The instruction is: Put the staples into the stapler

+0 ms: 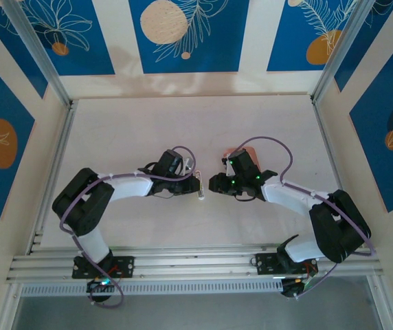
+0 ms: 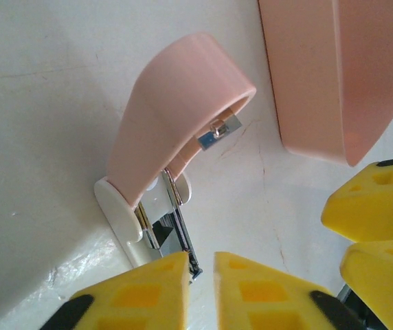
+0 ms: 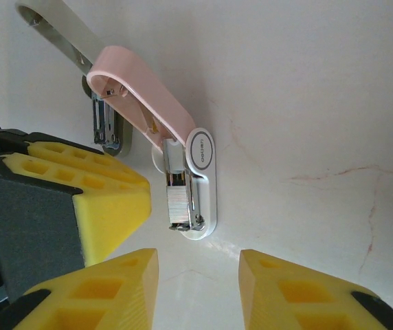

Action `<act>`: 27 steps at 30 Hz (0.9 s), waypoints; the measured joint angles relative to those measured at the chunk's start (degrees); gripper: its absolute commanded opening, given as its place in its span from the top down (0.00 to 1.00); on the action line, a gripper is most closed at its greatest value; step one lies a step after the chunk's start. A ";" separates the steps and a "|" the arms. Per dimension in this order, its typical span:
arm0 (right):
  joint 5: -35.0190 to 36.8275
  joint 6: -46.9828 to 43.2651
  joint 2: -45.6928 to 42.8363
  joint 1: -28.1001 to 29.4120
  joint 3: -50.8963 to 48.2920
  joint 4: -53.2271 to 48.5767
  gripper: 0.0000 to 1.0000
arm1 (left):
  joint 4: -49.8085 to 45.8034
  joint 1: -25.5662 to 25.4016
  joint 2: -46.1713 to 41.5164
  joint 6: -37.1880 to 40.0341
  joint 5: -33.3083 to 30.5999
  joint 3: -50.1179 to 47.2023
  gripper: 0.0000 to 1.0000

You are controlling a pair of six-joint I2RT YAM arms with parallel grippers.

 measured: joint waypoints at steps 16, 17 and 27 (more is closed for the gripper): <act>-0.02 0.00 -0.15 0.02 -0.31 0.04 0.64 | -0.46 -0.07 2.16 0.20 -0.07 0.02 0.69; -0.02 0.00 -0.15 0.00 -0.31 0.04 0.64 | -0.48 -0.11 2.49 0.17 -0.02 0.02 0.69; -0.02 0.00 -0.15 -0.13 -0.33 0.17 0.64 | -0.46 -0.57 3.19 0.02 0.11 1.16 0.76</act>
